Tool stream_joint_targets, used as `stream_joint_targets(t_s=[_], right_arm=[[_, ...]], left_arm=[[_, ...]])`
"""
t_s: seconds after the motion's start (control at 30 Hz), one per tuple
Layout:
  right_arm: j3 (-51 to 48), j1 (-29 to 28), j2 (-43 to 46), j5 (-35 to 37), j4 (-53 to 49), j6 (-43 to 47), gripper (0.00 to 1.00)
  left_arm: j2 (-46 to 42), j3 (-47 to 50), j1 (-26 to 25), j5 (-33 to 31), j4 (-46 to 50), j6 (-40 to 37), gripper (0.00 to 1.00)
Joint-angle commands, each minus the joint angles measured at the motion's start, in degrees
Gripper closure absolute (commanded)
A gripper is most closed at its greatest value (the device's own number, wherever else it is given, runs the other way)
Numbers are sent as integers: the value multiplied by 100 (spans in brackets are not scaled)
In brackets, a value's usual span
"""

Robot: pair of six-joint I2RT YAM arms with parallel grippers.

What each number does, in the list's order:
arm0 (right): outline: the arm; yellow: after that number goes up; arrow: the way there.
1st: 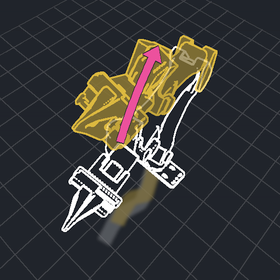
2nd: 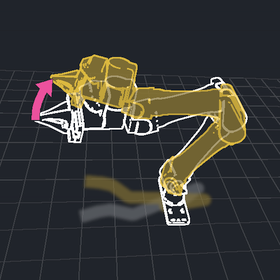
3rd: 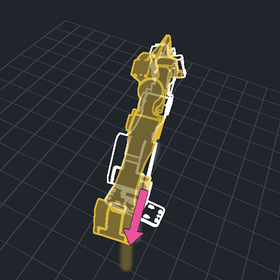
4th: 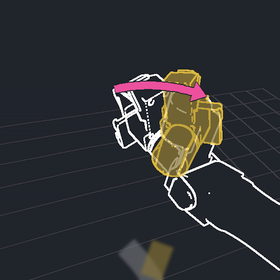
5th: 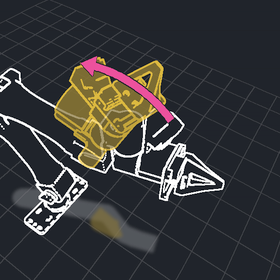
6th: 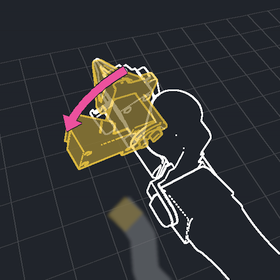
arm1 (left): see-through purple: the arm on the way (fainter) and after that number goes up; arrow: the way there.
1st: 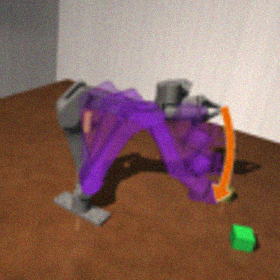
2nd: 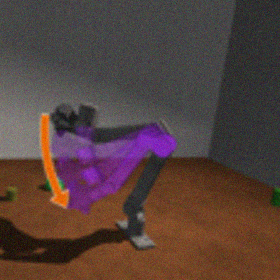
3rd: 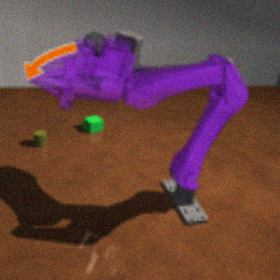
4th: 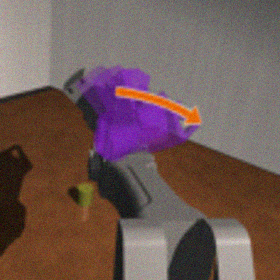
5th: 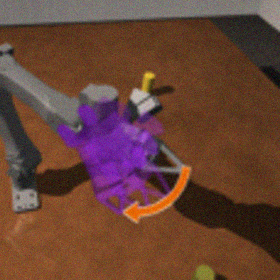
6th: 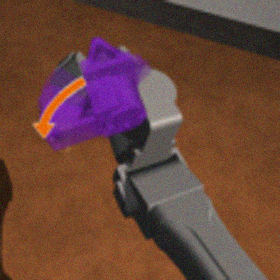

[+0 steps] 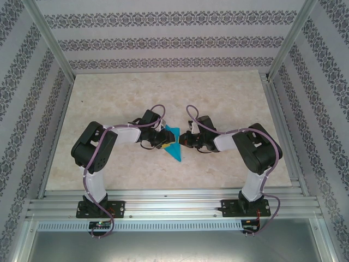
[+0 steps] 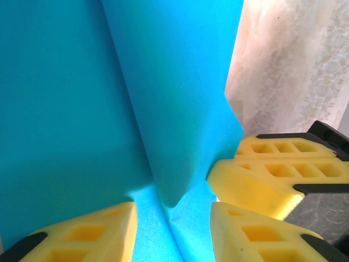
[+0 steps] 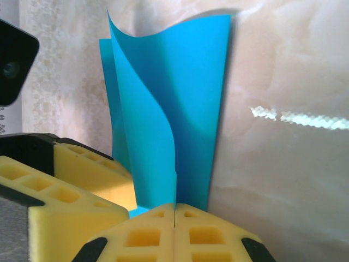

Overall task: Fold a paper plane with a square sheet of paper (fold left side to right side)
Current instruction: Fourth fold the wing at the center of the table.

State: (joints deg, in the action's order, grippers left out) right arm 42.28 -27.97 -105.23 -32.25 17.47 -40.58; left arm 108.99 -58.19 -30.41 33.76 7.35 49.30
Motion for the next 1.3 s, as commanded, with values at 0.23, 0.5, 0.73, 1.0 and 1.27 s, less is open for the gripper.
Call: stream_joint_targets(t_s=[0.23, 0.5, 0.73, 1.0, 1.27], right_arm=[[48, 41, -111, -5, -29, 122, 98], [-33, -57, -99, 96, -126, 99, 98], [-141, -119, 114, 80, 14, -47, 97], [-181, -205, 188, 103, 46, -143, 97], [-133, -118, 56, 193, 58, -116, 97]], left_arm=[[466, 183, -57, -656, 460, -210, 58], [449, 165, -57, -647, 469, -208, 58], [466, 154, -53, -659, 464, -194, 58], [483, 186, -57, -660, 439, -192, 58], [485, 195, -54, -646, 416, -192, 58]])
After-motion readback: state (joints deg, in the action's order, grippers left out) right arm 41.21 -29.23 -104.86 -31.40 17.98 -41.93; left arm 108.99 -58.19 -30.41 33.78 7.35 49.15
